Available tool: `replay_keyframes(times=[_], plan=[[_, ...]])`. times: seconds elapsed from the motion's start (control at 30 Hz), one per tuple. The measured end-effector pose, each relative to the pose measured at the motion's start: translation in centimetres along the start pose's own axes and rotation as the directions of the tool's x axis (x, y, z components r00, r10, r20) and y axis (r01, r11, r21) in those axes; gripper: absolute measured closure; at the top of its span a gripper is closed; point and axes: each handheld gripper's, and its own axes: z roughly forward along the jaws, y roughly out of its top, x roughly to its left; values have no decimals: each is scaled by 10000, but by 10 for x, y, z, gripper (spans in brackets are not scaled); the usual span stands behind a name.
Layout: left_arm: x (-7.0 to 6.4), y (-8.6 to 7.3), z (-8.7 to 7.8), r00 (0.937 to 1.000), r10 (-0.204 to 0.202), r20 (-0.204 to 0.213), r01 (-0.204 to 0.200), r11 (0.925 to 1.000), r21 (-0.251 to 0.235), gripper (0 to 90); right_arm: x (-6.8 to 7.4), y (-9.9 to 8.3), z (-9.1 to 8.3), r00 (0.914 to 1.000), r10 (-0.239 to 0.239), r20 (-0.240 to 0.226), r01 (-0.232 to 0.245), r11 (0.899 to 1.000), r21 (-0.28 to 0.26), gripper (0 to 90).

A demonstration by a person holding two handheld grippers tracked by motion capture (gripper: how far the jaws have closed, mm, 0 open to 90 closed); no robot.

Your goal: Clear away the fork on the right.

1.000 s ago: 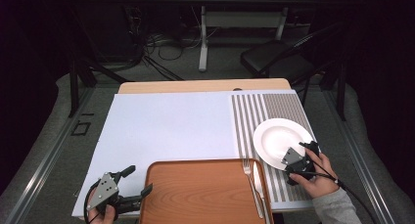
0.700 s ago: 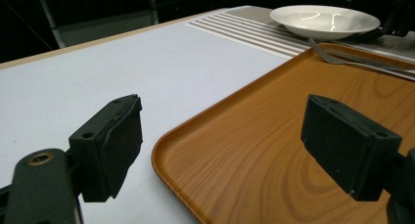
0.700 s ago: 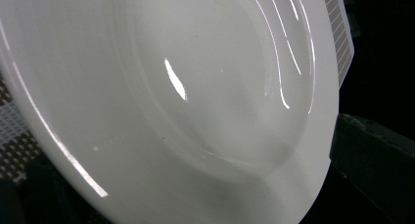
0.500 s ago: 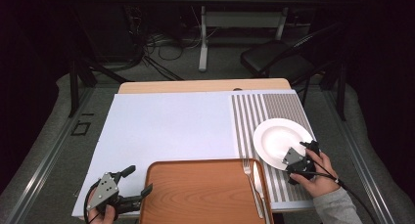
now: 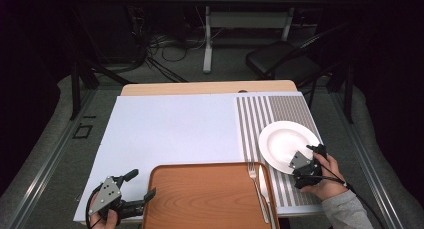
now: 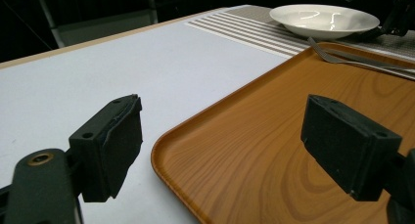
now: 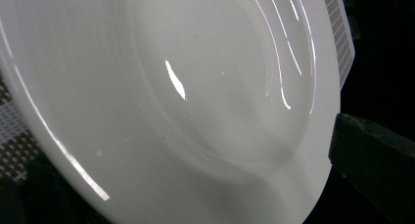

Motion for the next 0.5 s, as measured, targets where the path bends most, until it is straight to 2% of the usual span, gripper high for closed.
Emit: replay_keyframes(times=[0.1, 0.13, 0.2, 0.5], plan=[[0, 0, 0, 10000, 1, 1, -1, 10000, 2, 159, 0, 1, -2, 9999, -113, -5, 114, 9998, 151, 0], [0, 0, 0, 10000, 1, -1, -1, 10000, 1, 159, 0, 0, 0, 10000, -80, 17, 80, 10000, -29, 0], [0, 0, 0, 10000, -1, 0, 1, 10000, -5, 159, 1, 0, -1, 10000, -36, 21, 36, 10000, -31, 0], [0, 0, 1, 10000, 10, 17, -10, 10000, 4, 159, 2, 2, 1, 9981, -553, 283, 559, 9982, -234, 9]])
